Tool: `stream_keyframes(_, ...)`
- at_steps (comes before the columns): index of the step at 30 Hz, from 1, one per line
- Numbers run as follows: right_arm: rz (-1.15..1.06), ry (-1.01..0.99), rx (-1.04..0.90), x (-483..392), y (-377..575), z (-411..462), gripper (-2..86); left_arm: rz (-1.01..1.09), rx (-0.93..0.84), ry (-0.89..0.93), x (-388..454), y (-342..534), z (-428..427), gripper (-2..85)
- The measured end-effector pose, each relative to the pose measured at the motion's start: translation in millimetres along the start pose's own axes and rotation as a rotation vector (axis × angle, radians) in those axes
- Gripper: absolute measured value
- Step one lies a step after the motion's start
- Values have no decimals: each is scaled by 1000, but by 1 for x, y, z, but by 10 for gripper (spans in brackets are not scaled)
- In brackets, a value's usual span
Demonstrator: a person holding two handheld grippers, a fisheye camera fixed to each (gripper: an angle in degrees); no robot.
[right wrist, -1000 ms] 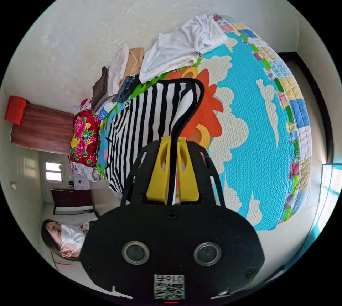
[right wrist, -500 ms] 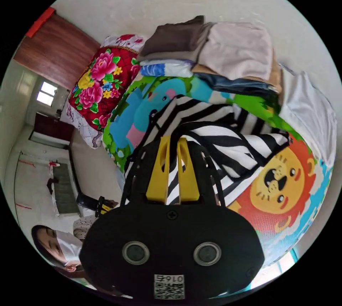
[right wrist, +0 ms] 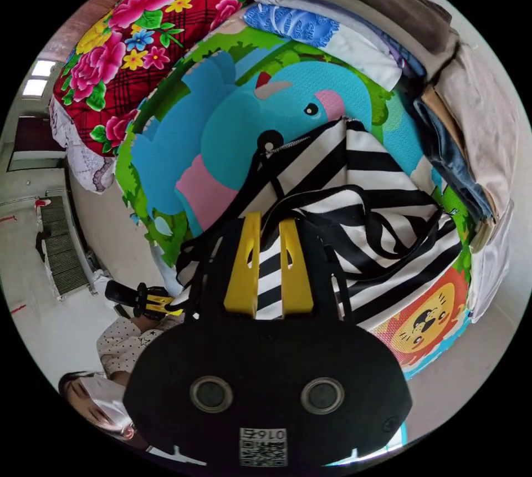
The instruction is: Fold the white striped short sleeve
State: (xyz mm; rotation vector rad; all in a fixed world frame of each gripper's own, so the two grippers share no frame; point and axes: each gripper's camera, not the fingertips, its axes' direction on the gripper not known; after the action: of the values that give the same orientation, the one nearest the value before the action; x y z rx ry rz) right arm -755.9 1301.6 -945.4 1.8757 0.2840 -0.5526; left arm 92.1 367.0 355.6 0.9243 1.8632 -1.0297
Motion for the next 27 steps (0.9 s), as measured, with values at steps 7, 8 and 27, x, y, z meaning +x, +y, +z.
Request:
stream_keyframes(7, -75, 97, -146, -70, -27, 43, 102, -151, -10, -73, -30, 17, -26, -9)
stream_keyframes(8, -100, 125, -184, -82, -29, 56, 108, -156, -17, -97, -31, 20, -32, -9)
stream_keyframes(27, -448, -149, 514, -151, 247, 53, 90, 338, -244, -478, 40, -29, -7, 70)
